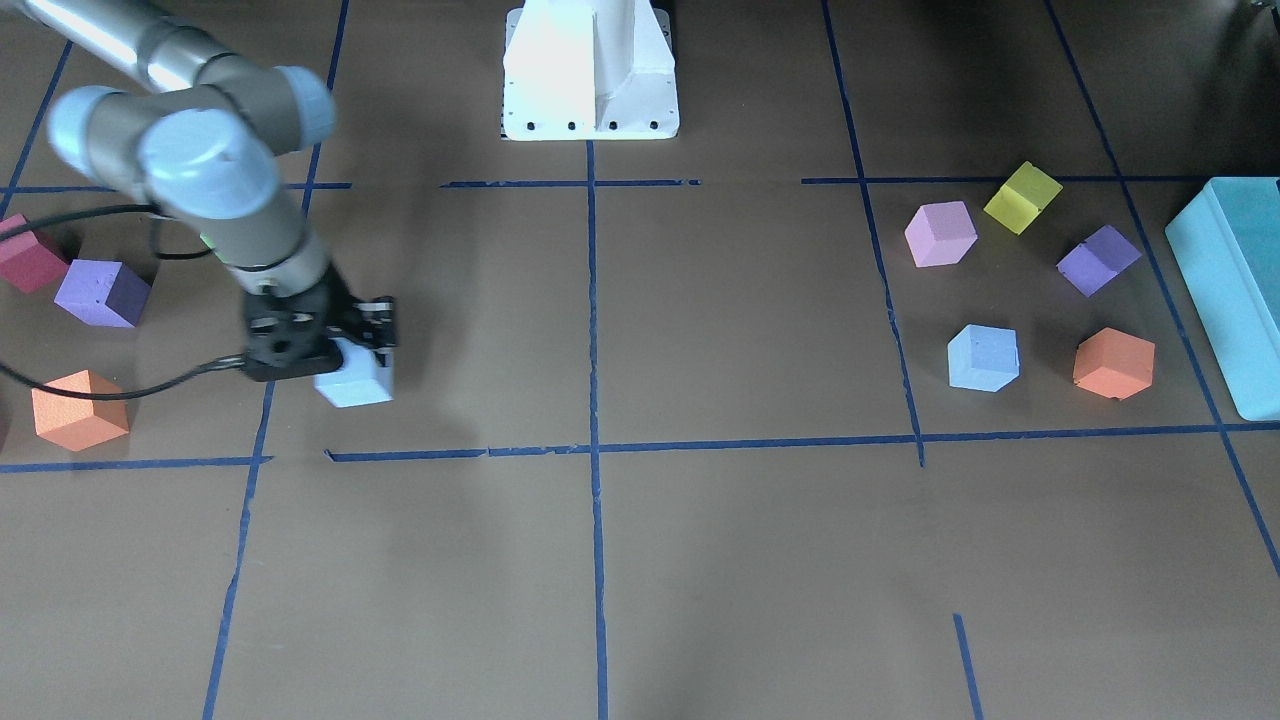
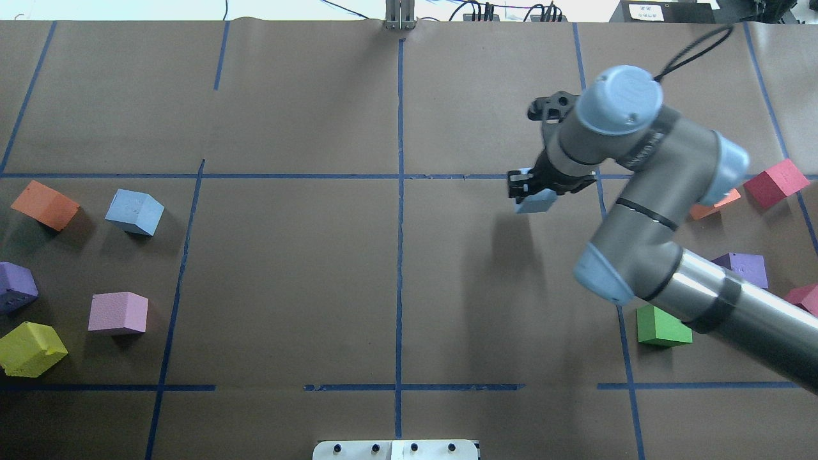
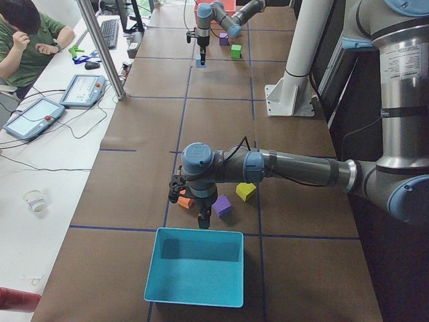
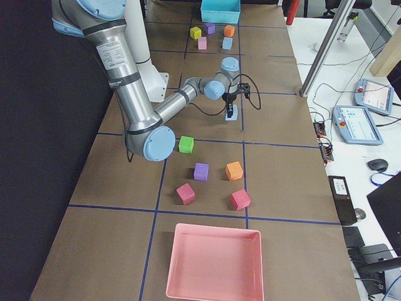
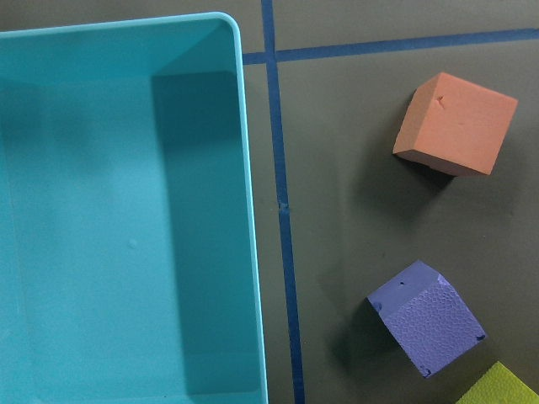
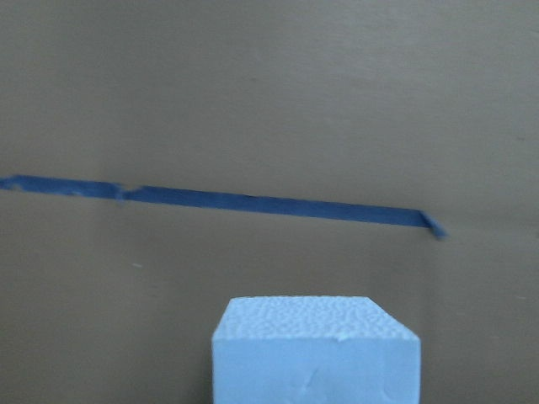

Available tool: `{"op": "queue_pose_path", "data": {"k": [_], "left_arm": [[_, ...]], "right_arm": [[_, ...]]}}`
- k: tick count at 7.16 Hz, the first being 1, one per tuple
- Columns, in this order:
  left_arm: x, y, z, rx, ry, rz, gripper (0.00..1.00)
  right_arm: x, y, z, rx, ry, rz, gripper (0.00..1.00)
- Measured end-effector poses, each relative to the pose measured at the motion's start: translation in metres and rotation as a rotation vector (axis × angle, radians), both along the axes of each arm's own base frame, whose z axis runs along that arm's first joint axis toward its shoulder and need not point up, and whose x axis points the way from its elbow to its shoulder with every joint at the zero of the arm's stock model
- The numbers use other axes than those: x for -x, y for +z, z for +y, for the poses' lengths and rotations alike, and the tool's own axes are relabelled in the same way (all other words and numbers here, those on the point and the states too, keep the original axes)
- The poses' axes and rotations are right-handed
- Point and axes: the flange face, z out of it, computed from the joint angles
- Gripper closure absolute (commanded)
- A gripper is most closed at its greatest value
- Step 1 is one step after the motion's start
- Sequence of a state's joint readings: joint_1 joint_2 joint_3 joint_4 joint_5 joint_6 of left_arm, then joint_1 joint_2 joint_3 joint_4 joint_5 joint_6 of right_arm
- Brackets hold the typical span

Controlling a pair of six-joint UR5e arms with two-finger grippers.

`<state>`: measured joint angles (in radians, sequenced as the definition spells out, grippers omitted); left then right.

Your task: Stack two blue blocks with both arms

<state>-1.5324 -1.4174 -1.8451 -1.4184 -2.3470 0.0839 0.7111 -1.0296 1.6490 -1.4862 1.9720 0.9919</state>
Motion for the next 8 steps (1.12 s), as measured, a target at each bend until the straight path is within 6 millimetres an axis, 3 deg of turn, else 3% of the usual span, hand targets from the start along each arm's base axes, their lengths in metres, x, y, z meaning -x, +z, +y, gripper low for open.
{"op": "queue_pose_path", "data": {"k": [2, 3, 5, 6, 7, 8], "left_arm": [[0.000, 0.000, 0.000, 0.000, 0.000, 0.000, 0.00], [0.000, 0.000, 0.000, 0.000, 0.000, 0.000, 0.00], [0.000, 0.000, 0.000, 0.000, -0.001, 0.000, 0.00], [0.000, 0.000, 0.000, 0.001, -0.001, 0.000, 0.00], [0.000, 0.000, 0.000, 0.001, -0.001, 0.000, 0.00], [0.000, 0.000, 0.000, 0.001, -0.001, 0.000, 0.00]], "right_arm": [[0.093, -0.075, -0.009, 0.052, 0.058, 0.016, 0.78], [0.128, -0.098, -0.005, 0.067, 0.069, 0.024, 0.77], [0.174, -0.123, 0.009, 0.079, 0.077, 0.039, 0.69], [0.186, -0.126, 0.015, 0.081, 0.073, 0.046, 0.56], [0.193, -0.126, 0.020, 0.081, 0.069, 0.053, 0.18], [0.196, -0.125, 0.021, 0.080, 0.066, 0.057, 0.01]]}}
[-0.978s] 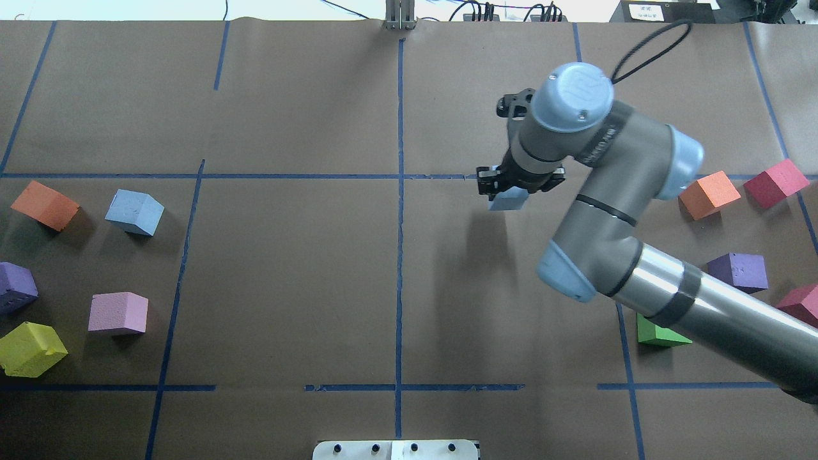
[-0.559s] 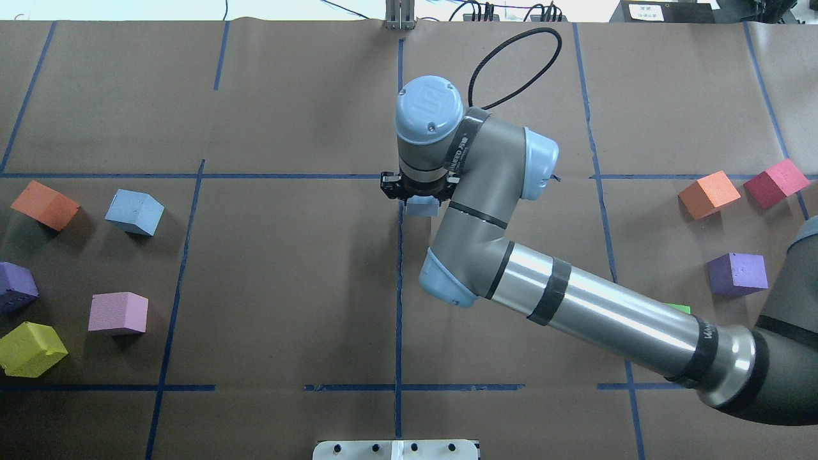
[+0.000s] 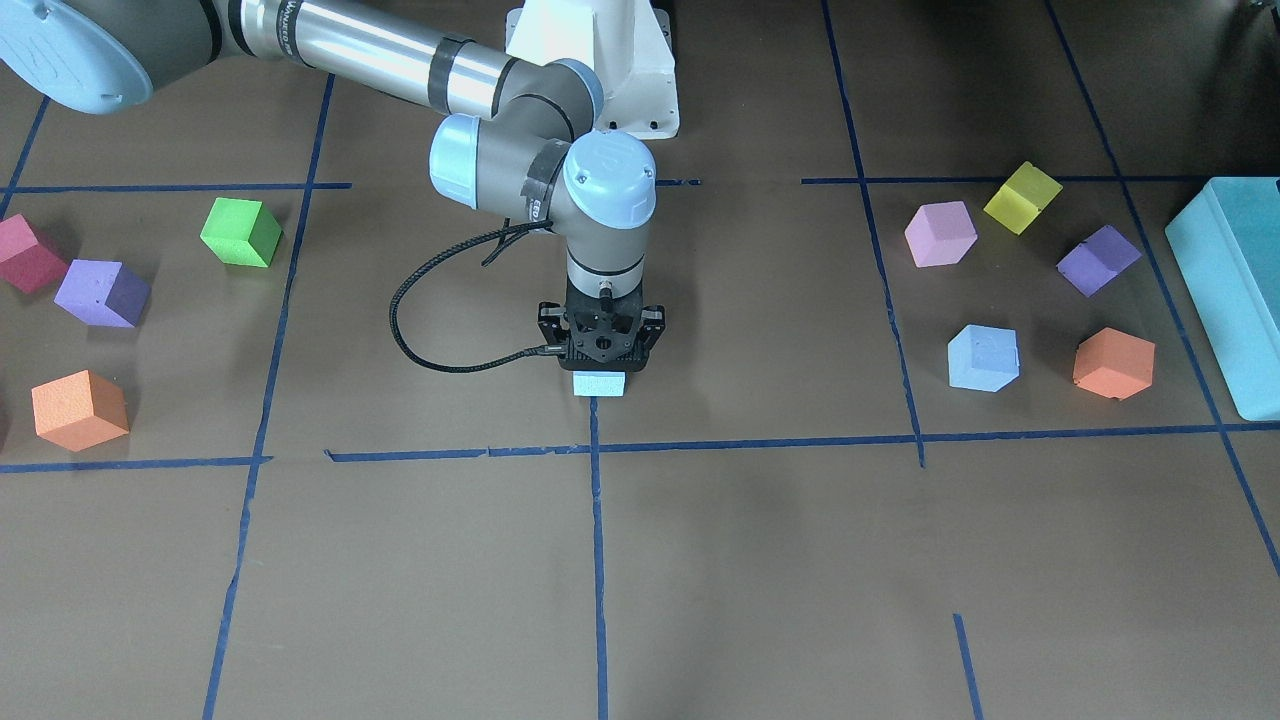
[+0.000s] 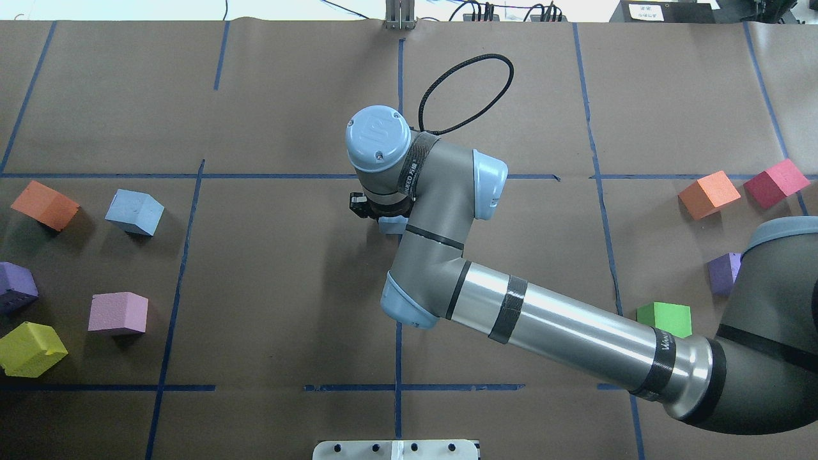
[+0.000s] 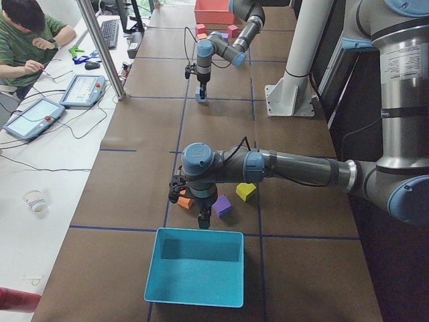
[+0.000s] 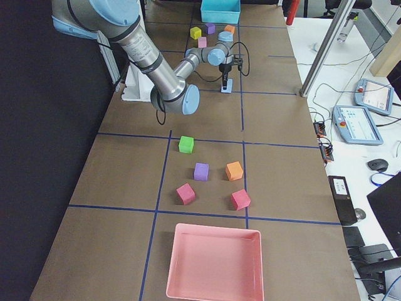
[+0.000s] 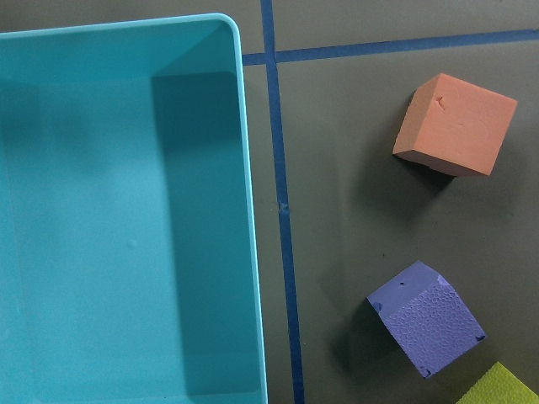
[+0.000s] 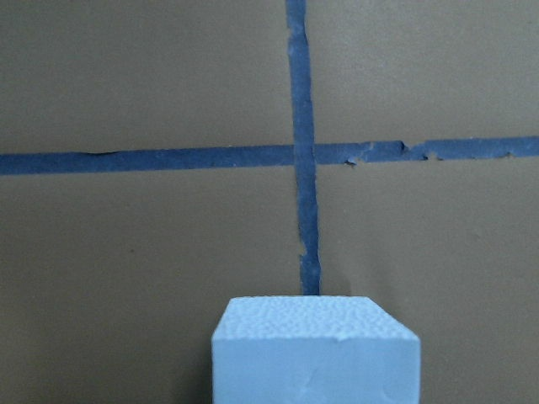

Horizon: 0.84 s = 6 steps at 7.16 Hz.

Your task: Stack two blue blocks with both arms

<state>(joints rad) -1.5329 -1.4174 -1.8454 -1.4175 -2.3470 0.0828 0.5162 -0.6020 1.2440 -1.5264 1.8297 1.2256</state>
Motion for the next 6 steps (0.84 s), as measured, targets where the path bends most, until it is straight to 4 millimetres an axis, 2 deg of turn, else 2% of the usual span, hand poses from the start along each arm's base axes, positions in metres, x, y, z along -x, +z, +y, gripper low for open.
{"op": "queue_pose_path", "data": {"k": [3, 4, 6], "left_arm": [[0.000, 0.000, 0.000, 0.001, 0.000, 0.000, 0.00], [0.000, 0.000, 0.000, 0.001, 0.000, 0.000, 0.00], [0.000, -0.003, -0.001, -0.008, 0.000, -0.001, 0.00]], "right_arm": [[-0.003, -0.007, 0.000, -0.011, -0.005, -0.012, 0.00], [-0.017, -0.018, -0.005, -0.021, -0.001, -0.036, 0.00], [-0.070, -0.035, -0.030, -0.035, -0.013, -0.076, 0.00]]}}
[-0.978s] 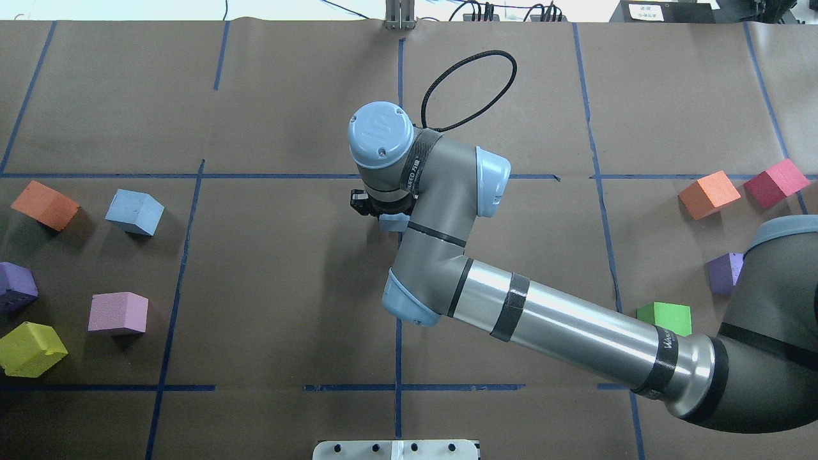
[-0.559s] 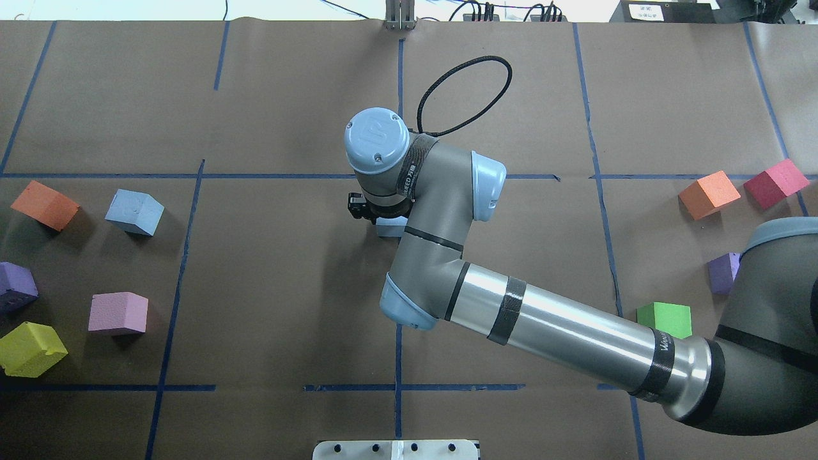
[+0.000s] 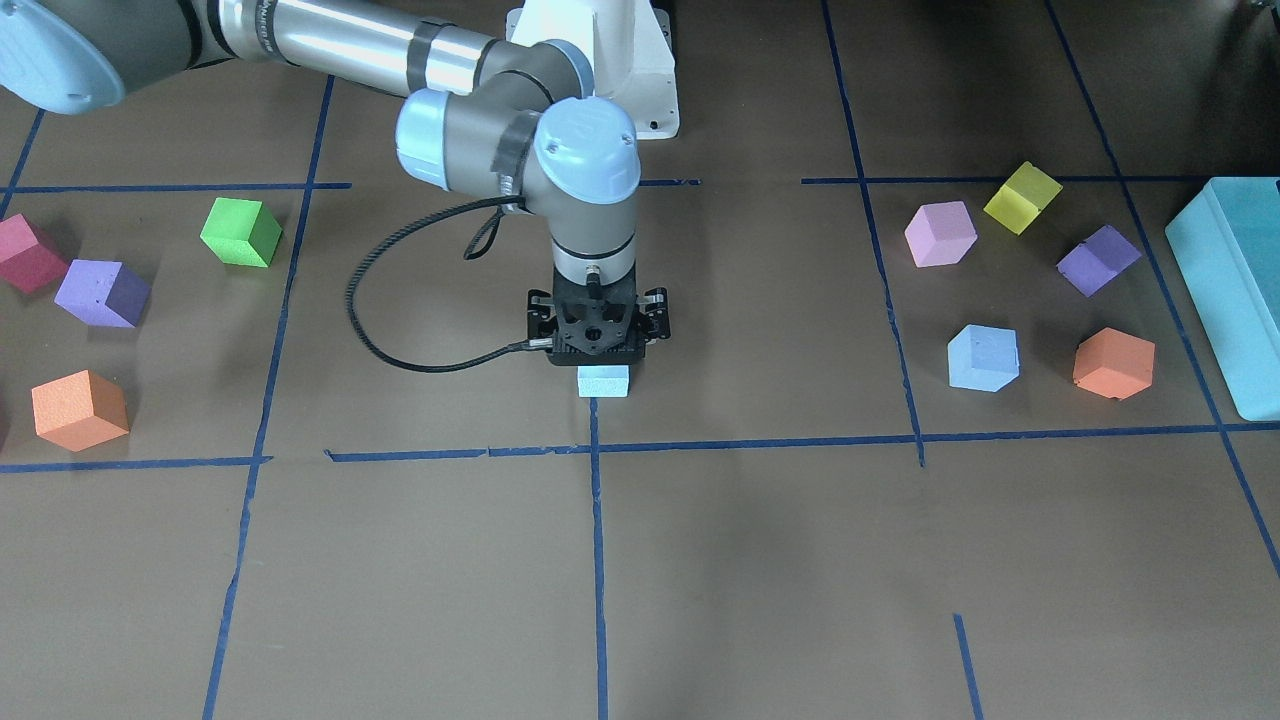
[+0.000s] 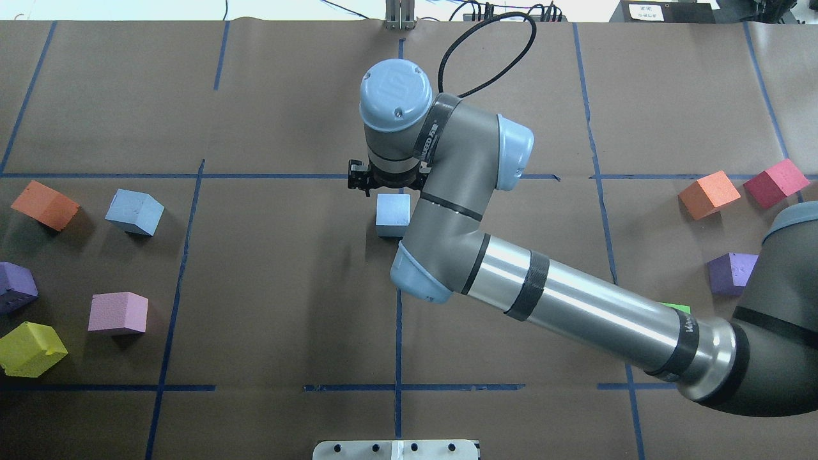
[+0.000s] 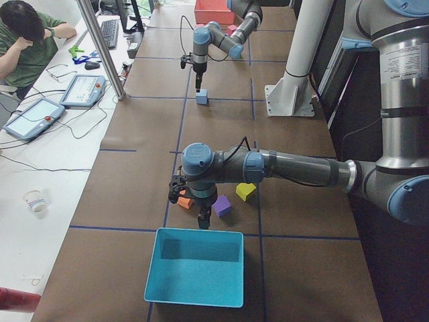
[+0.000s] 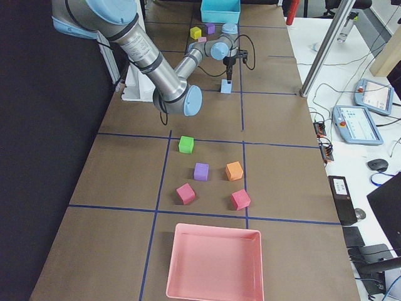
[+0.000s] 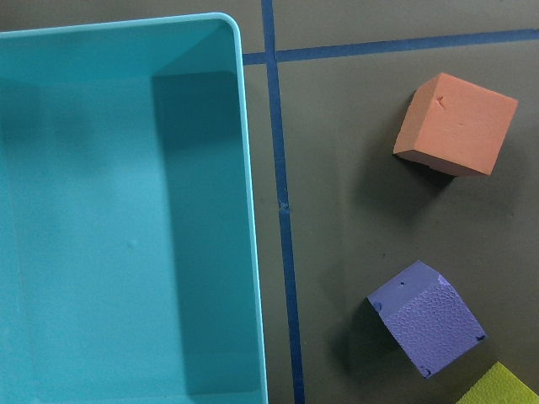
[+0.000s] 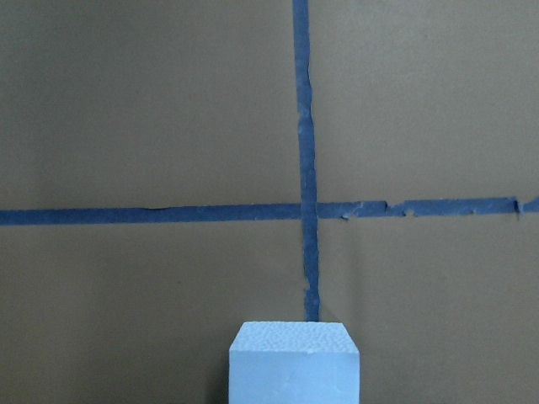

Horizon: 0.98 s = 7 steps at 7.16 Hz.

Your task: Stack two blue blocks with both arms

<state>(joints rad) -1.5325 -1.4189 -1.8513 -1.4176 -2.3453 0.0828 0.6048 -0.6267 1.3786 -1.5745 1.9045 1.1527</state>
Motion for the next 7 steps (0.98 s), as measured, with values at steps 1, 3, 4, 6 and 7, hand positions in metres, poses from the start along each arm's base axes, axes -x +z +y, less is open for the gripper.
{"op": "queue_pose_path", "data": {"k": [1, 3, 4, 6, 7], "left_arm": [[0.000, -0.008, 0.000, -0.014, 0.000, 0.000, 0.00], [-0.001, -0.015, -0.001, -0.024, 0.002, -0.006, 0.00], [-0.002, -0.016, -0.003, -0.026, 0.000, -0.007, 0.00], [-0.003, -0.027, -0.010, -0.054, -0.001, -0.002, 0.00], [-0.003, -0.035, -0.019, -0.087, -0.001, -0.001, 0.00]], "right_arm": [[-0.039, 0.015, -0.016, -0.027, -0.042, 0.007, 0.00], [-0.178, 0.108, -0.051, -0.107, -0.167, 0.006, 0.00], [-0.254, 0.161, -0.061, -0.157, -0.233, 0.005, 0.00], [-0.391, 0.273, -0.050, -0.255, -0.351, 0.043, 0.00], [-0.458, 0.329, -0.031, -0.282, -0.396, 0.044, 0.00]]}}
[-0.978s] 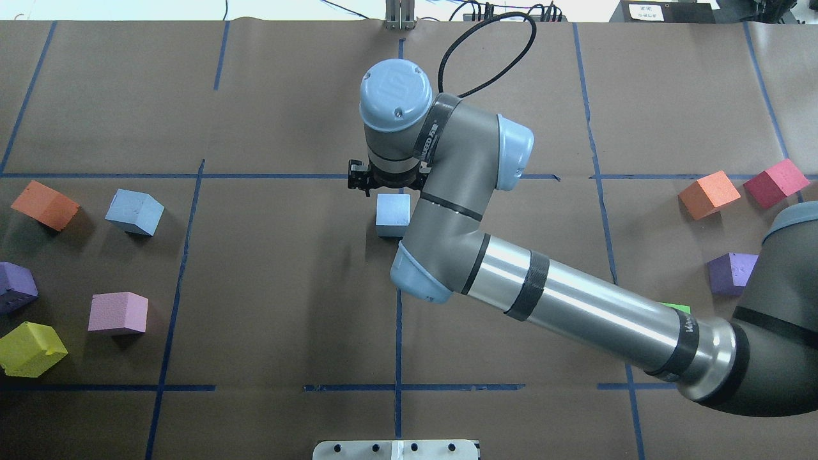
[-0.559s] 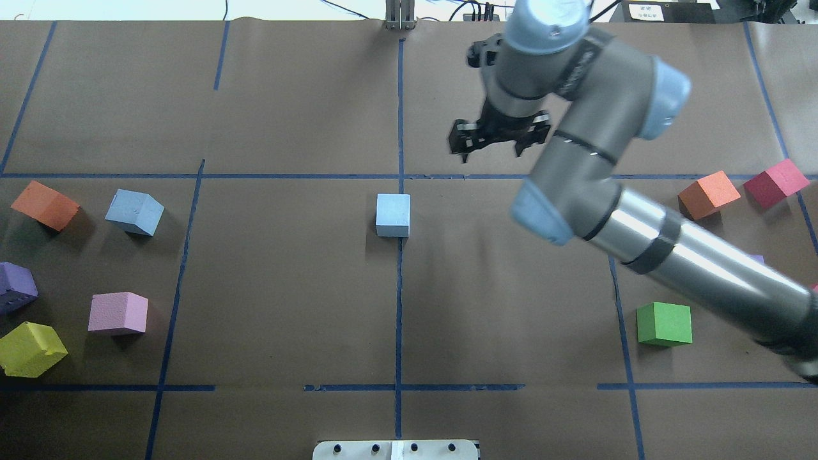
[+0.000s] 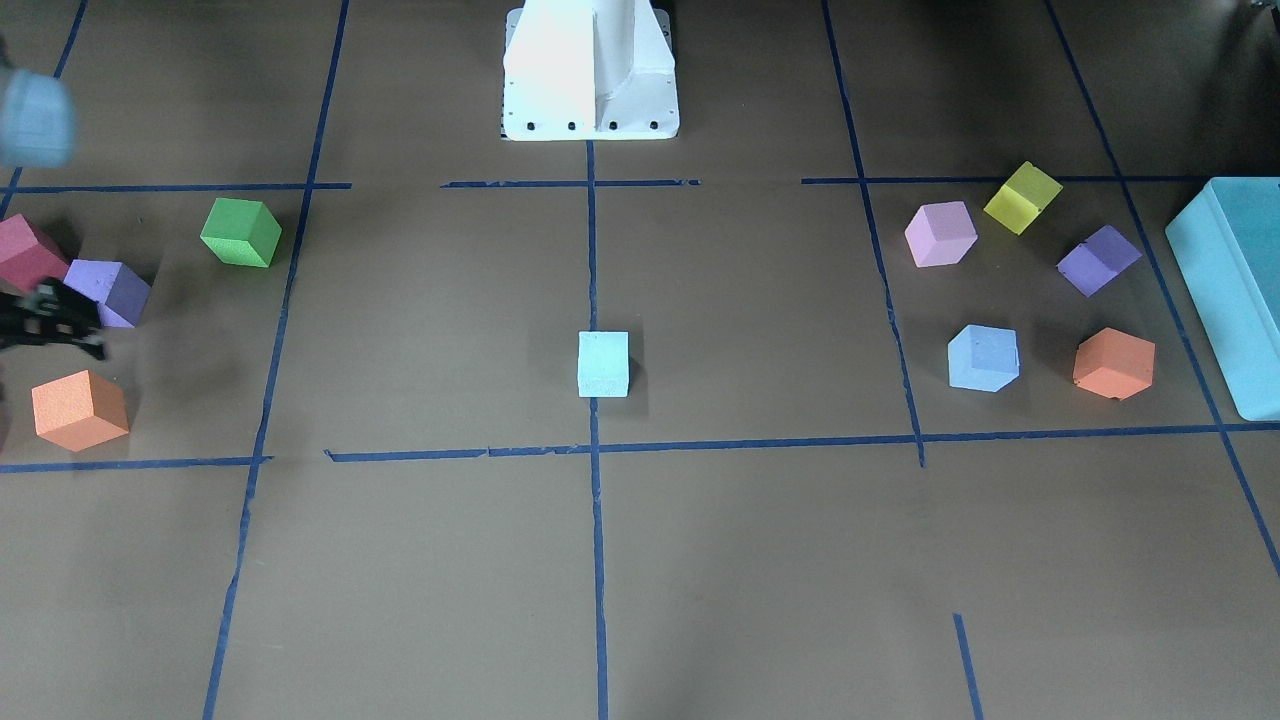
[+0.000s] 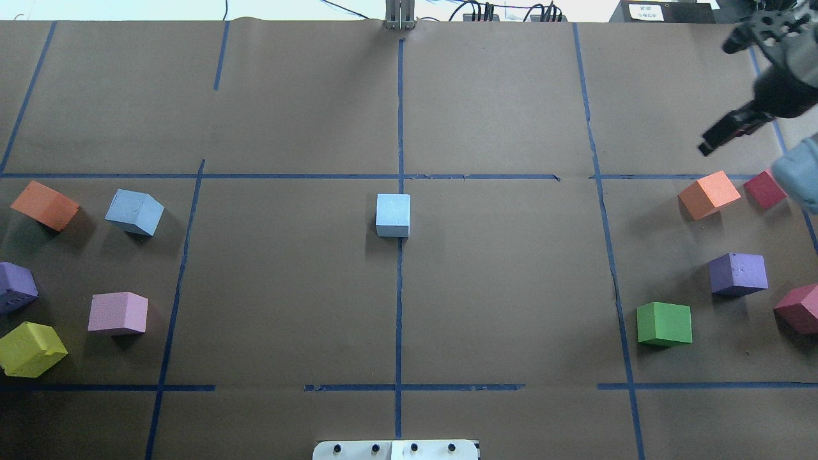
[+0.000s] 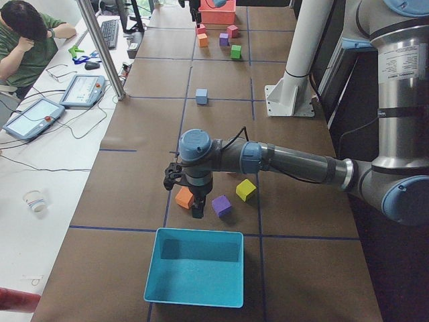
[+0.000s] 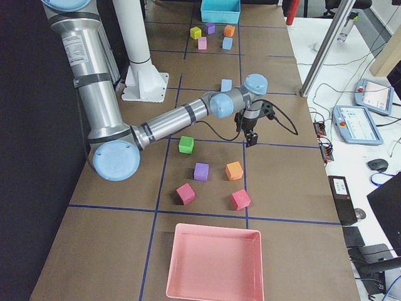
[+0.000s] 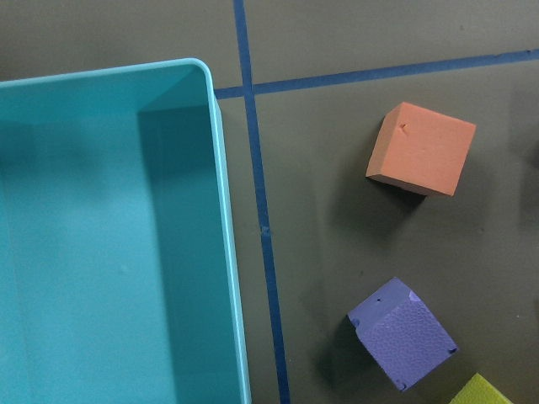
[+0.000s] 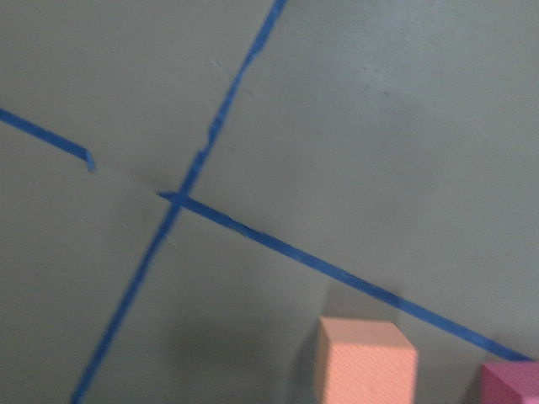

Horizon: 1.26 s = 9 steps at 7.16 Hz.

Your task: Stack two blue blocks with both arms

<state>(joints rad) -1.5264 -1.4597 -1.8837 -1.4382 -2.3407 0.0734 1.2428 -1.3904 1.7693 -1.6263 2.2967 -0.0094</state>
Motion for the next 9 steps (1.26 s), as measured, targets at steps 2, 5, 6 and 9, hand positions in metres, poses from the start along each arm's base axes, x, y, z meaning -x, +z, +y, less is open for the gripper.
{"op": "queue_pose_path", "data": {"k": [2, 5, 6, 9], "left_arm": [[-0.004, -0.017, -0.020, -0.067, 0.003, 0.008, 0.00], [-0.021, -0.045, -0.037, -0.140, -0.011, 0.024, 0.00], [-0.047, -0.056, -0.039, -0.152, -0.004, 0.040, 0.00], [-0.175, -0.075, -0.035, -0.129, -0.001, 0.073, 0.00]], "right_arm": [[-0.102, 0.092, 0.058, -0.007, -0.040, -0.019, 0.01], [-0.153, 0.142, 0.107, 0.067, 0.022, -0.036, 0.00], [-0.154, 0.144, 0.110, 0.089, 0.045, -0.036, 0.00], [-0.154, 0.142, 0.109, 0.102, 0.061, -0.042, 0.00]]}}
